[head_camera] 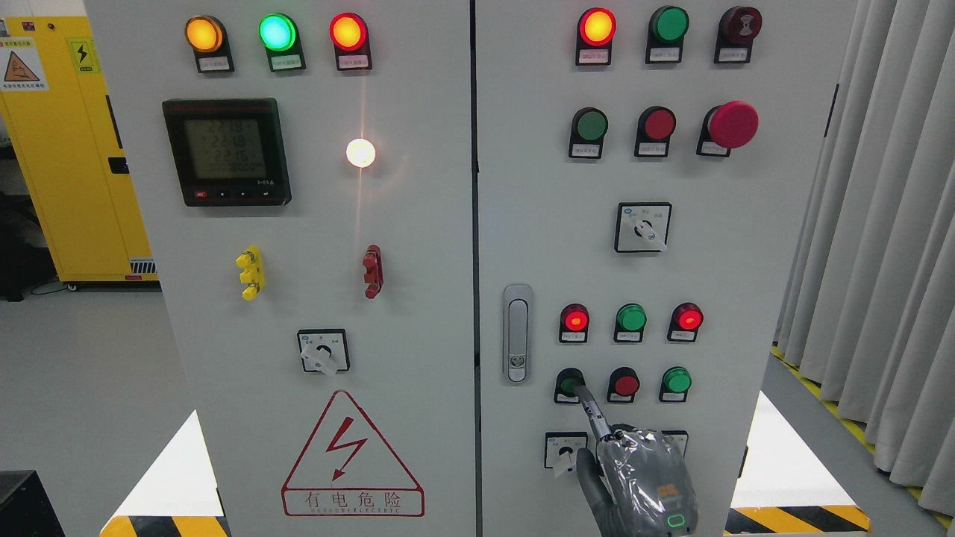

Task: Press green start button
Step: 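Release the green button and lift the right finger off it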

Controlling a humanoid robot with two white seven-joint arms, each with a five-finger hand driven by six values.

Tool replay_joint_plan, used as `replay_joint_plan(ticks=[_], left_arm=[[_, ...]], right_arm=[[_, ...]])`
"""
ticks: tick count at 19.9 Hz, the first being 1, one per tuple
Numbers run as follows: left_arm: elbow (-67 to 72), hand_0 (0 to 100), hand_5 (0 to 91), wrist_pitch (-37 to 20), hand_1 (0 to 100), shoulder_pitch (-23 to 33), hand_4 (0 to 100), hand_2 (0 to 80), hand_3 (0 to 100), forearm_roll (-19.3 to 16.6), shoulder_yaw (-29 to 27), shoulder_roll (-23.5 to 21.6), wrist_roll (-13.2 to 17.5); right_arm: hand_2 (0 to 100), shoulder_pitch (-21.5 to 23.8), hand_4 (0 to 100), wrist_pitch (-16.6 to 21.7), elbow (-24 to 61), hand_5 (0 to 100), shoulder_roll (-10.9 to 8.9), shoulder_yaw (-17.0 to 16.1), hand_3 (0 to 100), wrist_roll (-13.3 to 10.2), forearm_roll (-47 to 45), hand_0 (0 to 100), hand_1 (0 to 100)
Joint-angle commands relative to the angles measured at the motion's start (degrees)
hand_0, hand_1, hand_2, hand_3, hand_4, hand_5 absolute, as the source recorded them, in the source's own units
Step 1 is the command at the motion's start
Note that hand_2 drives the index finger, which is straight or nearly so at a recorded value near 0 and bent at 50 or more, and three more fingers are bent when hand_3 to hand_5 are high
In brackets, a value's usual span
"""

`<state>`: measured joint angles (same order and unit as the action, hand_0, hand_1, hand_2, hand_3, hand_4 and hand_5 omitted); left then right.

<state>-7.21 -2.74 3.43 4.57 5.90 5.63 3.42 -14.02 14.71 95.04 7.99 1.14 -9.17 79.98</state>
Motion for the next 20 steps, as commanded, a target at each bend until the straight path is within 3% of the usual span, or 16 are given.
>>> replay_joint_plan(ticks=[1,12,20], left_arm=[[0.00,12,0.0,0.01,56,0.00,0,0.0,0,0.00,-0.01,0.08,0.01],[0.00,12,0.0,0.01,56,0.00,0,0.0,0,0.00,-0.01,-0.01,0.01],[0.00,12,0.0,0.01,56,0.00,0,0.0,0,0.00,-0.01,-0.01,0.01]], right_arm=[[0,-0.13,90,0.06,-0.04,100,0.01,0.88,90,0.03,0.00,80,91],[0,1.80,90,0.15,1.28,100,0.09,0.71,90,-0.76,-0.35,81,91],[0,2.85,89,1.11,3.74,97,0.09,0.88,87,-3.22,-4.02,83,89]])
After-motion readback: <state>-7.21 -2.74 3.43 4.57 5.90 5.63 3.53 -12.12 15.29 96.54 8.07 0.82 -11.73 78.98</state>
